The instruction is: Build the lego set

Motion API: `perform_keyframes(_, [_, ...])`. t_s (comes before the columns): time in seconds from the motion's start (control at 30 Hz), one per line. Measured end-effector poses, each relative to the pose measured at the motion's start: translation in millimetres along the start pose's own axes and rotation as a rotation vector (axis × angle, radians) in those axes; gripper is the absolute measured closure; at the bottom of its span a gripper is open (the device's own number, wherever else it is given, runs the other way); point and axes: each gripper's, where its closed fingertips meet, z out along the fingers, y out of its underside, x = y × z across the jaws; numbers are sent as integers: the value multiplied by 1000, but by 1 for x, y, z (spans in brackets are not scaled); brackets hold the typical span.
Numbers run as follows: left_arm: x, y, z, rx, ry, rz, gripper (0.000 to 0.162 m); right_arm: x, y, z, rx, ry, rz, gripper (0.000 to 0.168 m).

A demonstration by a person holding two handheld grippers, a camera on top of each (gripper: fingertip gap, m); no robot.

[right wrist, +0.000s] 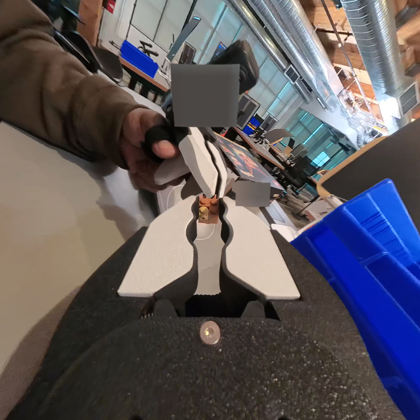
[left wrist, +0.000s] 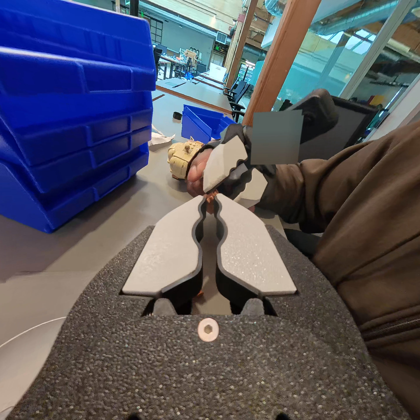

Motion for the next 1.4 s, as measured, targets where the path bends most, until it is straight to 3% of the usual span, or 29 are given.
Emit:
perform_keyframes(0.33, [-5, 3, 0, 25, 50, -239, 157, 1, 5, 2, -75, 95, -237, 152])
perform_keyframes(0.67, [-4, 4, -2, -38, -18, 18, 158, -1, 2, 2, 13, -37, 139, 153])
perform_keyframes(0.8, [-4, 3, -2, -41, -37, 64, 158, 0, 1, 2, 36, -50, 192, 152])
perform_keyframes(1.1, [2, -3, -1, 40, 121, -261, 149, -3, 2, 4, -2, 33, -57, 152])
perform_keyframes(1.4, [-1, -2, -1, 66, 165, -400, 149, -4, 0, 4, -1, 76, -161, 152])
